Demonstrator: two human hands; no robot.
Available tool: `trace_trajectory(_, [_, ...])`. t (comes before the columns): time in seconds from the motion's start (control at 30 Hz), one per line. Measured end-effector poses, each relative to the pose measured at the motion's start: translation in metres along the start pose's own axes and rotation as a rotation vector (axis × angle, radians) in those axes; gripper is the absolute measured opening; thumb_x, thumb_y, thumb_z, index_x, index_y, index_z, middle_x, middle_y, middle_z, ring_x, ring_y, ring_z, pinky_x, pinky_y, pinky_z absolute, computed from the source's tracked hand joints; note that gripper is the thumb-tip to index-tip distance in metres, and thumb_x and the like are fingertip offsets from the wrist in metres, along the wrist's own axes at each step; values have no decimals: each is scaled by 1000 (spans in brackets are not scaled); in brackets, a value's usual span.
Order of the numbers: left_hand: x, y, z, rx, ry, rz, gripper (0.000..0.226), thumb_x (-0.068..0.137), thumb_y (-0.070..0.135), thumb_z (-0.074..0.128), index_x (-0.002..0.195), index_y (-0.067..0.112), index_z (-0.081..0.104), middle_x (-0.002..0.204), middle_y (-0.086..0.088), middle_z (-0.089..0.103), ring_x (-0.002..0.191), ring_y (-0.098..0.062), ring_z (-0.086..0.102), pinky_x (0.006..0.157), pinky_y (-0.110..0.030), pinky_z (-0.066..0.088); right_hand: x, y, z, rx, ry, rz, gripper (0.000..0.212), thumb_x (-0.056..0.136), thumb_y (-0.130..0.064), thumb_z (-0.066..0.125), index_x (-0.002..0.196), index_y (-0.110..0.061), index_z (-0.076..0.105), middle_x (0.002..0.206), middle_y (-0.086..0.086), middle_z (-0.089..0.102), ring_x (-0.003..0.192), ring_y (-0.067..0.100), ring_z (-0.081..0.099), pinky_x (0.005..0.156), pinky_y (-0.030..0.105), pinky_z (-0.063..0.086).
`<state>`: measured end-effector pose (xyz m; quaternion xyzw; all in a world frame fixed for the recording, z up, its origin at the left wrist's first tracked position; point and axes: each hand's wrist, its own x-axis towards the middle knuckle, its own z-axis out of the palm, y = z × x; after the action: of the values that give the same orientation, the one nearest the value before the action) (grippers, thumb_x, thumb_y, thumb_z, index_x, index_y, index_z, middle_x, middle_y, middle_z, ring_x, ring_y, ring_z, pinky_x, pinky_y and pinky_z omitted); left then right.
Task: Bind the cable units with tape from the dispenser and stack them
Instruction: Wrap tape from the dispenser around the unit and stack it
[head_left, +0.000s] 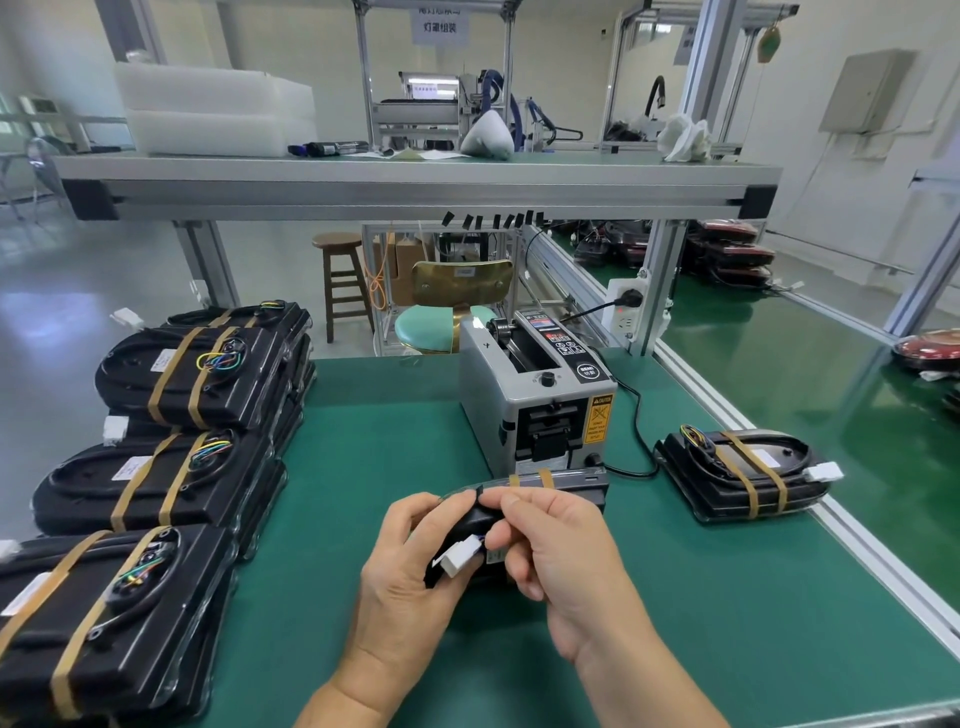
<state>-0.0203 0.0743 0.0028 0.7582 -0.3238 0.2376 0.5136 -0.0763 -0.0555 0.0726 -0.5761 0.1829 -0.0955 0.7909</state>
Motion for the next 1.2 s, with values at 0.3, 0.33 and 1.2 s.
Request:
trace_trajectory(0.3, [3, 3, -5, 8, -44, 0, 57, 74, 11, 75, 125, 32, 59, 106, 1, 55, 100, -13, 59, 89, -10, 42, 7, -12, -34, -455, 342, -435, 22, 93, -12, 58, 90, -30, 70, 73, -7, 70, 55, 2, 58, 55, 9, 44])
trace_trajectory(0.33, [3, 3, -5, 20, -58, 4, 58, 75, 10, 76, 126, 32, 59, 106, 2, 54, 100, -14, 58, 89, -10, 42, 9, -12, -40, -536, 403, -500, 21, 92, -13, 60, 90, -31, 70, 83, -11, 68, 71, -1, 60, 64, 6, 43])
trace_trajectory(1.2, [76, 48, 7, 408, -571, -128, 27, 93, 49, 54, 99, 26, 39, 88, 11, 52, 80, -15, 47, 74, -31, 39, 90, -25, -68, -164, 331, -50, 7, 90, -7, 64, 88, -5, 70, 72, 5, 59, 64, 15, 49, 60, 26, 43])
